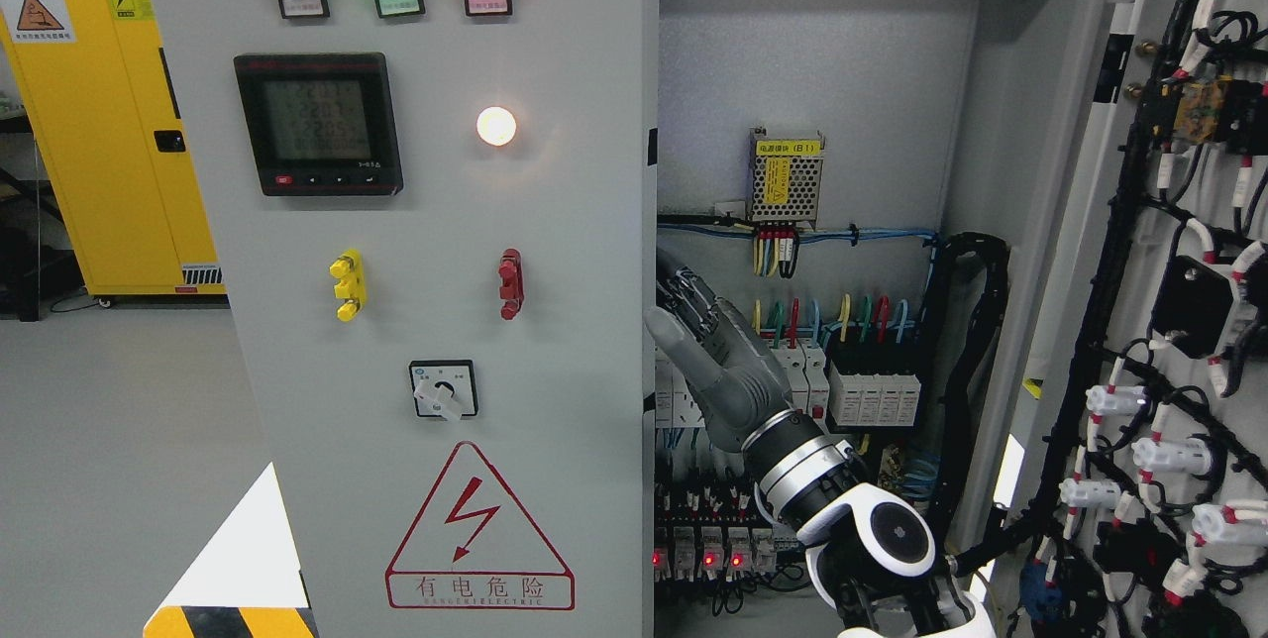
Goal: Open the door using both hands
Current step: 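Hook the right hand fingers behind the lit door's inner edge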
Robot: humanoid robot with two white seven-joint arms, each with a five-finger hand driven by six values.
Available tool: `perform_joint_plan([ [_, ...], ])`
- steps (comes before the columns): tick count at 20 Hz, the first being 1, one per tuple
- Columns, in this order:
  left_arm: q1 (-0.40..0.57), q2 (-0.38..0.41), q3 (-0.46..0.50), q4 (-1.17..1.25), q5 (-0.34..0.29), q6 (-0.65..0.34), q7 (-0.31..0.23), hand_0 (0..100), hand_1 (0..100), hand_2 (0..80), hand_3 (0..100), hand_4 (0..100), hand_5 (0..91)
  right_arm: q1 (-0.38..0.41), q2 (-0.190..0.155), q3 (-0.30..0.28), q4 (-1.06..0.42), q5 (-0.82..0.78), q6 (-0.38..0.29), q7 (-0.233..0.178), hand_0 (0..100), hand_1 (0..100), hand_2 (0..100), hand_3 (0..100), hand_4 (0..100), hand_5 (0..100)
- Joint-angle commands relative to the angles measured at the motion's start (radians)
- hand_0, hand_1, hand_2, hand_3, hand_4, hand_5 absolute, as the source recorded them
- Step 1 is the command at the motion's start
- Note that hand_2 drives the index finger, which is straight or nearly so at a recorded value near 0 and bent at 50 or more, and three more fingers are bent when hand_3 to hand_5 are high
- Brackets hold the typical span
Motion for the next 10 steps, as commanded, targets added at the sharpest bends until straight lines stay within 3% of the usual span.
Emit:
perform_joint_plan([
  [1,0.000,-0.005,0.001,0.001,0.000,0.001,0.000,12,56,0.0,0,0,0.0,-0.030,-0.004,-0.033,0.097,-0.010,0.001,0.042,0,50,4,0,0,0],
  [7,0.000,-0.003,-0.001,0.001,0.000,-0.001,0.000,12,56,0.0,0,0,0.0,-0.049,-0.004,-0.041,0.123,-0.015,0.001,0.056,0,50,4,0,0,0],
  [10,0.000,-0.003,-0.001,0.001,0.000,-0.001,0.000,12,56,0.0,0,0,0.0,-0.060,-0.004,-0.041,0.138,-0.060,0.001,0.117,0,50,4,0,0,0],
])
